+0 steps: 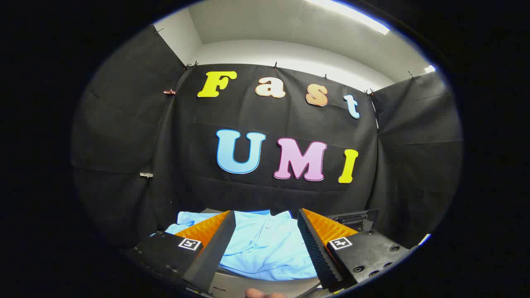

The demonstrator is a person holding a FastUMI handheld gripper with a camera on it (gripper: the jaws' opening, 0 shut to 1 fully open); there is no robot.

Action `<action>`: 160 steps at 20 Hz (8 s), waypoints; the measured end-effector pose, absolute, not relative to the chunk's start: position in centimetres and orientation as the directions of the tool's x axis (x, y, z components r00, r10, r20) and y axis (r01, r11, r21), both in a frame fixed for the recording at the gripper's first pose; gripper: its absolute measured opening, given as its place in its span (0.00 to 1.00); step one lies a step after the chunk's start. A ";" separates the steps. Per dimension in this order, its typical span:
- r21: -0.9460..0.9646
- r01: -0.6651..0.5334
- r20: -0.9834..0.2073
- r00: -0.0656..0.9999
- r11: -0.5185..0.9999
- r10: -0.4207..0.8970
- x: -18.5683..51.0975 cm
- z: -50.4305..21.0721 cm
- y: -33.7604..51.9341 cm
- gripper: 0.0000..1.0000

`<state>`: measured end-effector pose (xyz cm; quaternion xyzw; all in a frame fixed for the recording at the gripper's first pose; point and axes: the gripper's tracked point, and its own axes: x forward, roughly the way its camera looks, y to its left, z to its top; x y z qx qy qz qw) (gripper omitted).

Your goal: Put the clothes into the washing machine and then close the washing machine lid.

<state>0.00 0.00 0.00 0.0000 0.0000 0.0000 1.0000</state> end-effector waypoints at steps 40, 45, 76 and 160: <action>-0.036 -0.045 -0.187 0.982 0.998 0.037 6.4 -4.5 0.4 0.96; -0.030 -0.065 -0.289 0.956 0.997 0.054 9.6 -7.0 0.8 0.96; 0.048 -0.130 -0.727 0.675 0.990 0.124 14.8 -17.7 0.1 0.08; 0.185 -0.075 -0.842 0.501 0.980 0.198 13.6 -38.5 -38.7 0.08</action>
